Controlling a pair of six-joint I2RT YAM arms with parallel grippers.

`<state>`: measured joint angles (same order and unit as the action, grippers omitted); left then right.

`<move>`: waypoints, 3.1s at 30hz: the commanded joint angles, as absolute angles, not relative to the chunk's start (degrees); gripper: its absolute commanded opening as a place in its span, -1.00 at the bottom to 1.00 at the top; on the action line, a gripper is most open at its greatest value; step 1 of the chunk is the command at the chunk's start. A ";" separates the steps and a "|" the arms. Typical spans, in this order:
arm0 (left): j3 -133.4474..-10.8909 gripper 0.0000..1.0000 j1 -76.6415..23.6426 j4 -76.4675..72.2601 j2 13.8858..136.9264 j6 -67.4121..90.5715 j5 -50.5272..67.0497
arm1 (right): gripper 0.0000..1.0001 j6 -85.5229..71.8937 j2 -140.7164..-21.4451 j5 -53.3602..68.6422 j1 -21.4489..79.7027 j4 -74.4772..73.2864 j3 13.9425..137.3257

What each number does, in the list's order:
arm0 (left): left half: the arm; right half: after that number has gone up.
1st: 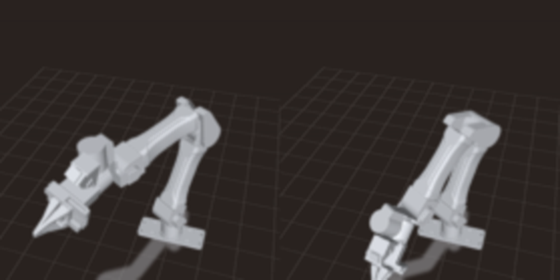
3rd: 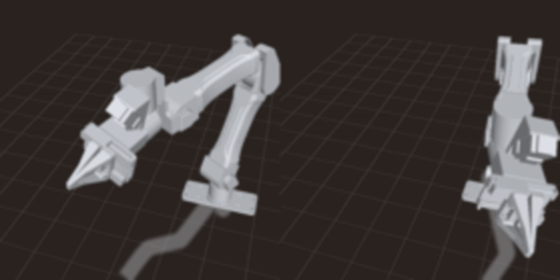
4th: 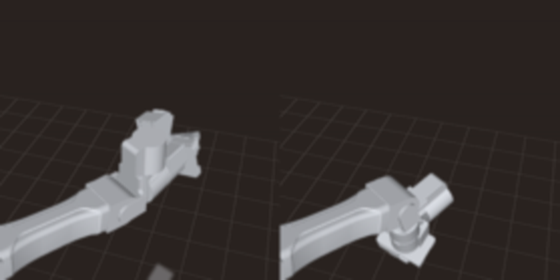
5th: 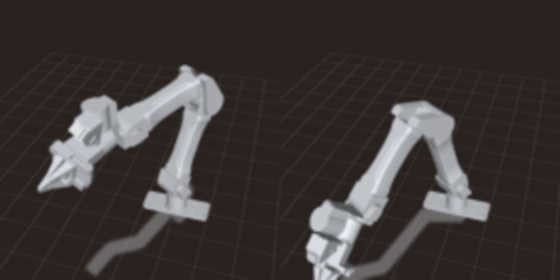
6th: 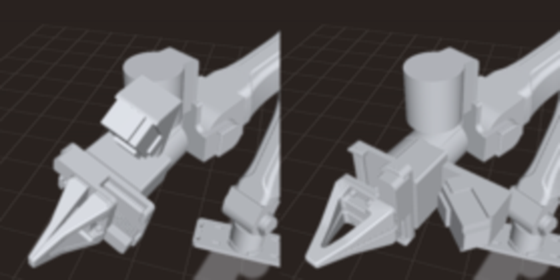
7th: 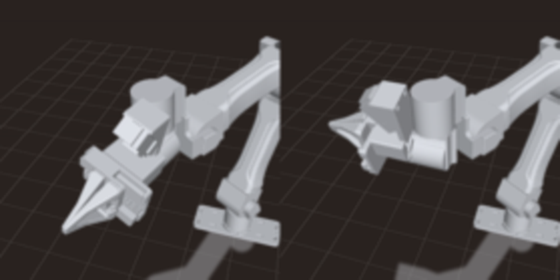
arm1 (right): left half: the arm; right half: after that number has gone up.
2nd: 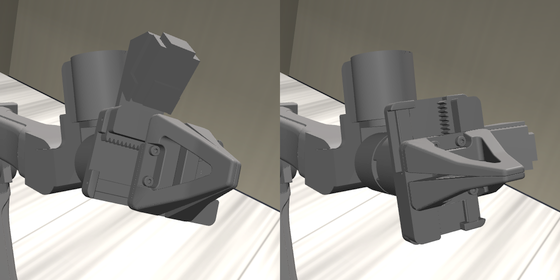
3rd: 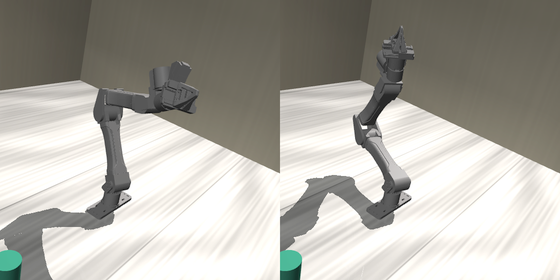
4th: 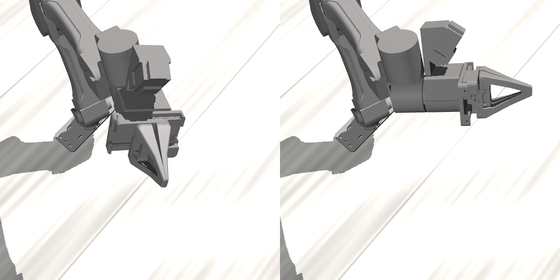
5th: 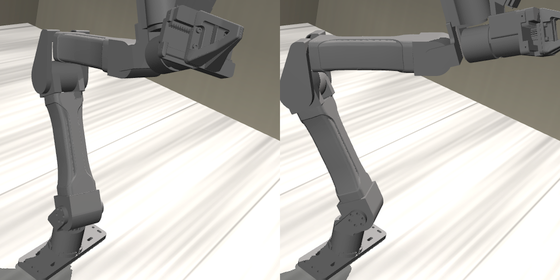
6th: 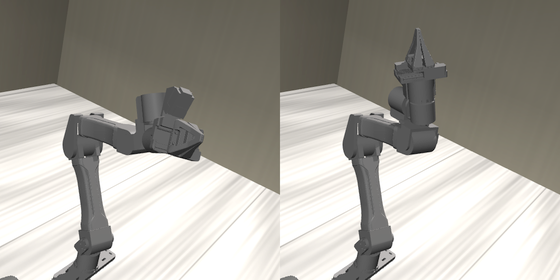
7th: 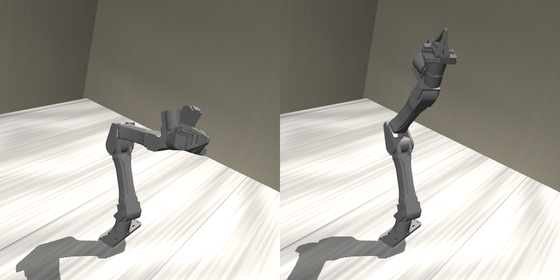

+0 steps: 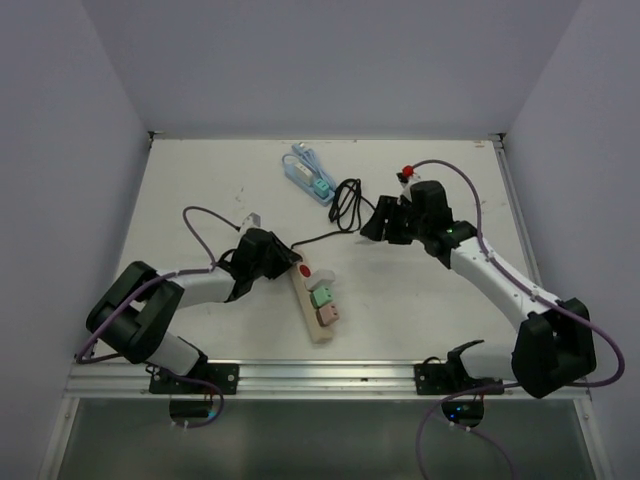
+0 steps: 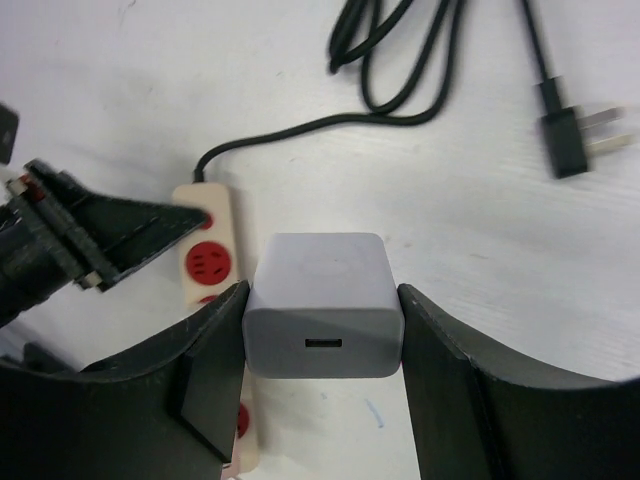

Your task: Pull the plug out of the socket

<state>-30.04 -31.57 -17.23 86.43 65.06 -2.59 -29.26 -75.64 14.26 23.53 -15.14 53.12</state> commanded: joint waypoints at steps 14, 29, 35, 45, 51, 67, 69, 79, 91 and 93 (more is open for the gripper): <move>-26.19 -1.00 -29.00 -10.11 85.61 60.12 -1.23 | -1.00 -18.20 -74.52 -32.69 13.01 10.62 43.59; -26.28 -1.00 -28.39 -11.25 86.40 59.68 -0.35 | -0.72 -14.94 -89.83 -29.18 12.22 12.40 47.90; -25.93 -1.00 -28.30 -11.34 86.40 60.03 0.95 | -0.48 -16.08 -88.16 -27.16 12.13 1.77 48.43; -24.52 -1.00 -28.30 -11.34 84.64 60.73 0.53 | 0.17 -18.01 -84.73 -24.35 11.87 -9.13 46.59; -24.00 -1.00 -28.30 -11.08 83.67 61.08 0.44 | 0.54 -19.95 -81.74 -21.01 11.87 -12.30 44.30; -23.55 -1.00 -28.30 -11.51 82.27 60.29 1.05 | 0.76 -27.06 -69.43 11.40 13.18 -17.40 45.09; -23.55 -1.00 -28.30 -11.51 82.09 60.21 1.14 | 0.82 -27.60 -70.04 17.12 14.67 -16.44 45.78; -23.64 -1.00 -28.30 -11.34 81.21 60.47 1.32 | 0.97 -34.28 -77.77 21.45 30.57 -8.35 47.63; -23.47 -1.00 -28.30 -11.78 80.77 60.73 1.14 | 0.97 -37.62 -85.25 22.15 40.60 -3.34 50.45; -23.47 -1.00 -28.30 -11.95 80.68 60.91 1.23 | 0.98 -37.62 -86.22 21.62 41.48 -3.34 50.62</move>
